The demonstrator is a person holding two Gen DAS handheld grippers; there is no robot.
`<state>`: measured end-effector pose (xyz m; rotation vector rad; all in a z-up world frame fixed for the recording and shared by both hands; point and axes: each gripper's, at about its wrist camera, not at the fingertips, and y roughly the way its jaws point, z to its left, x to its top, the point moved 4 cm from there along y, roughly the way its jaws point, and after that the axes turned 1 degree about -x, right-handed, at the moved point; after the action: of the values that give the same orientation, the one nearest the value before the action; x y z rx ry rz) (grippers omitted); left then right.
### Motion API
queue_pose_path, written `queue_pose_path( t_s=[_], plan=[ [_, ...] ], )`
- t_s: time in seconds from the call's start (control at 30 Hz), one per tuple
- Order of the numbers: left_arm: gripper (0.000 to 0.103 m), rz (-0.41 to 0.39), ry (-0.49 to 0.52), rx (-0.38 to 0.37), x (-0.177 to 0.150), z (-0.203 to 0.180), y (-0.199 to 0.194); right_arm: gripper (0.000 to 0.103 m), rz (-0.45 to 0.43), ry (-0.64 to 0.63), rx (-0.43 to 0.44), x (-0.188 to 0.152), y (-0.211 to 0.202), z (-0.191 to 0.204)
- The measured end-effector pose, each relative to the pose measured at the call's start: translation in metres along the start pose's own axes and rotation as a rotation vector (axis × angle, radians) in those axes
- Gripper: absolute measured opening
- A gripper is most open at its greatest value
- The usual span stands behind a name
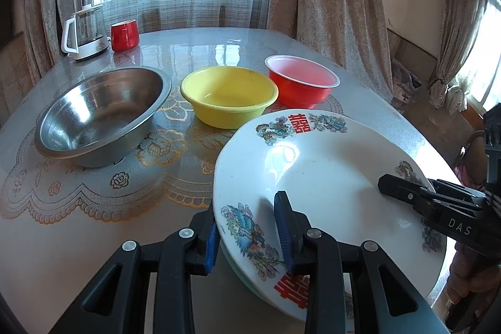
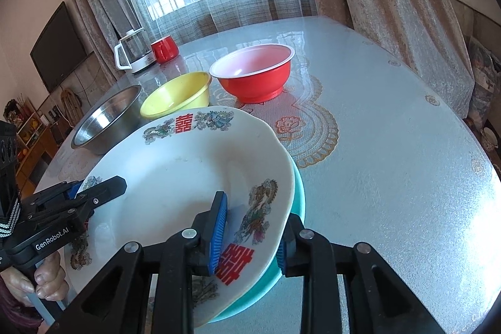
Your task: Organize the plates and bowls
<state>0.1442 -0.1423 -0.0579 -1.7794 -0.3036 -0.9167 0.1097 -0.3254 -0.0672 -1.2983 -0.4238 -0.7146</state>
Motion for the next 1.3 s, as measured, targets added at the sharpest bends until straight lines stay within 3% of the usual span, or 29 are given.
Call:
queue_pose_path(
  t_s=[0.67,0.9,1.3],
  plan=[
    [0.033,-0.049,-0.04,-0.008,-0.013,0.009,-0.042,0.032,-0.03,0.091,0.025,-0.011,-0.029,-0.004],
    [0.032,-0.05,0.005,0.011,-0.018,-0.005,-0.039,0.024,-0.056,0.088,-0.007,-0.015,-0.028,0.0],
    [0.031,-0.033,-0.041,0.002,-0.017,0.001,-0.038,0.023,-0.032,0.14,0.026,-0.016,-0.026,-0.007]
  ],
)
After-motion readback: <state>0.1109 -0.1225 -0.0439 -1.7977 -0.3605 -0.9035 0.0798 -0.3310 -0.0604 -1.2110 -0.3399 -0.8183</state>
